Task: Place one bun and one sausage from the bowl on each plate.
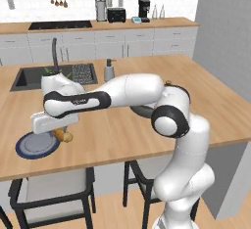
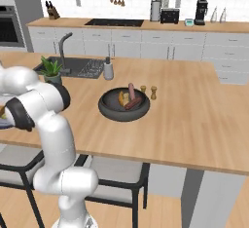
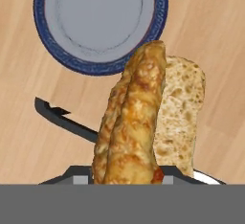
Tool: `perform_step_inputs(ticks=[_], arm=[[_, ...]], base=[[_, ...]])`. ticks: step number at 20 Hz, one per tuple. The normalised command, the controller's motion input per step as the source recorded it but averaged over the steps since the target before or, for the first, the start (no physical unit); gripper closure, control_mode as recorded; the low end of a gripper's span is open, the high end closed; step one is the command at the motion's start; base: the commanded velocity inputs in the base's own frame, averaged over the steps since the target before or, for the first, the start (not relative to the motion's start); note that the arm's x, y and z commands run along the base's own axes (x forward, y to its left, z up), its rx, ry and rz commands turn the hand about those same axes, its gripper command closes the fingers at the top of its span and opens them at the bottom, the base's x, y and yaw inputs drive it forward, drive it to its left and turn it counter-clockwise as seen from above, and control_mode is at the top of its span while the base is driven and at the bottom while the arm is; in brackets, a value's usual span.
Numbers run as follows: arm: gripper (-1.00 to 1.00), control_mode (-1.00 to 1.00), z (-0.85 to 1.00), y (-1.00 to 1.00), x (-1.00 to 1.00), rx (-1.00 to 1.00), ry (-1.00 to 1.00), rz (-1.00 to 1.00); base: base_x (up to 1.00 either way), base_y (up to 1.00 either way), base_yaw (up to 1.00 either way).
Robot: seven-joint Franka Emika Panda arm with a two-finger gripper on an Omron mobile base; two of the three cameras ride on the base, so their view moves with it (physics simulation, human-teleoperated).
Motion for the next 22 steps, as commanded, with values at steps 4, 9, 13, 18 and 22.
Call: perform_step_inputs(ticks=[4, 9, 13, 18, 22], arm=[[1.00, -1.00, -0.12, 0.02, 0.22, 0.00, 0.00, -0.03], [1.00, -1.00, -0.43, 0.18, 0.18, 0.00, 0.00, -0.03], [1.00, -1.00, -0.05, 0.56, 0.32, -0.01, -0.05, -0.06], [1.00, -1.00, -0.13, 0.10, 0.40, -0.02, -0.01, -0.06], [1.00, -1.00, -0.31, 0.01, 0.19, -0.01, 0.00, -0.05]], base=[[0.00, 0.00, 0.00], [0.00, 0.00, 0.00], [0.00, 0.00, 0.00], [0.00, 0.00, 0.00], [0.00, 0.00, 0.00]])
